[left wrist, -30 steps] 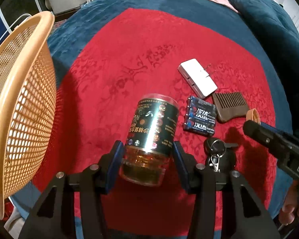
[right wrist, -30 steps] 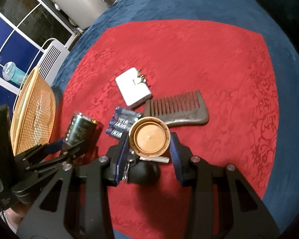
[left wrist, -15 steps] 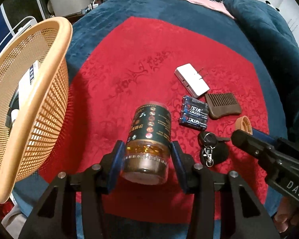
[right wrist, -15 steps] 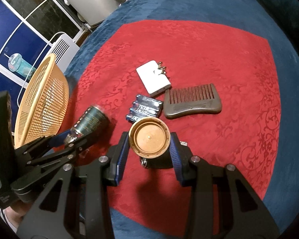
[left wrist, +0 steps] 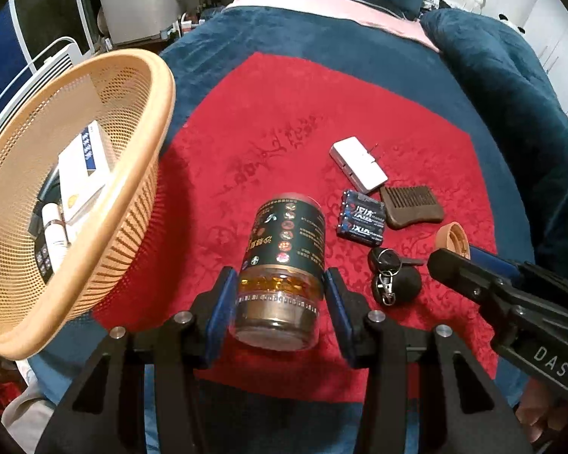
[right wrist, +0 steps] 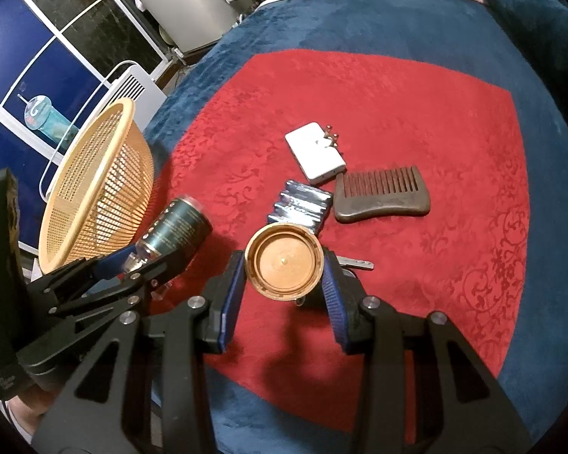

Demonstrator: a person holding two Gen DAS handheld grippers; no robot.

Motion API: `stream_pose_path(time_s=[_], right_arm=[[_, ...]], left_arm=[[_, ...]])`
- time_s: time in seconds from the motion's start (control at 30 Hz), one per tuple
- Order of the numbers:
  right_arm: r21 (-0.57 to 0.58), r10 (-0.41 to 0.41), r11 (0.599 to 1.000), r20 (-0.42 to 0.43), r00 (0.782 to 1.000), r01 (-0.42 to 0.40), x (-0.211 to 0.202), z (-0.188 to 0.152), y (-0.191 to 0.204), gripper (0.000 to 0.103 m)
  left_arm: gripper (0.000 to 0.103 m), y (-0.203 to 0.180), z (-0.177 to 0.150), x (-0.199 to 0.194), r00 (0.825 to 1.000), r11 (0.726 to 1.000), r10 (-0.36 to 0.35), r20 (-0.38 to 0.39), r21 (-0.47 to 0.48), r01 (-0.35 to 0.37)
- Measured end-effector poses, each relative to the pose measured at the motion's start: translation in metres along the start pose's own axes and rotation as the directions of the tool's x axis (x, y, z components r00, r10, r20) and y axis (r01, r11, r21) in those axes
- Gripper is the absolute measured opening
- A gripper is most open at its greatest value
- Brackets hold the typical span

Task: Organize rigid objects
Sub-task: 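Carry the lid and jar into the orange basket while both tools open to release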

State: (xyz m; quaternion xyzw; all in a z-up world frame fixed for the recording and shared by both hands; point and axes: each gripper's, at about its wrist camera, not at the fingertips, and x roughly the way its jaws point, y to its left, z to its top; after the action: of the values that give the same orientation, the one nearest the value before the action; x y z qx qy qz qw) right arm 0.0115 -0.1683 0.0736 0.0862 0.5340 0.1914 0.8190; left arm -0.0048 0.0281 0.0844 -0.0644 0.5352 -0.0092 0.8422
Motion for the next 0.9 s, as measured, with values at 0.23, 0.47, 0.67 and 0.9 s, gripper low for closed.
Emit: stream_pose_path(time_s=[0.23,0.47,0.67,0.9], right_arm=[[-0.033,0.003,0.999,0.028,1.0,-0.002,-0.013,0.002,0.02,0.041],[-0.074,0.023,0.997,0.059,0.998,-0.018,-0.025,0.012,0.05,0.041],[-0.121,0.047,0.992,0.067,0.997,-0.038,-0.026,0.027,0.084,0.041],[-0.169,0.079,0.983,0.061,0.995,-0.068,-0.02,0.042,0.122,0.041]], left_arm=[[0.048,0.009,0.001,-0.028,0.998,1.0,-0.006,0.057,-0.021,0.008],[0.048,0.032,0.003,-0.061,0.994,0.998,-0.001,0.112,-0.06,0.008],[0.048,0.06,0.01,-0.088,0.989,0.995,0.015,0.149,-0.101,0.0],[0.048,0.099,0.02,-0.108,0.983,0.987,0.041,0.177,-0.159,-0.012]])
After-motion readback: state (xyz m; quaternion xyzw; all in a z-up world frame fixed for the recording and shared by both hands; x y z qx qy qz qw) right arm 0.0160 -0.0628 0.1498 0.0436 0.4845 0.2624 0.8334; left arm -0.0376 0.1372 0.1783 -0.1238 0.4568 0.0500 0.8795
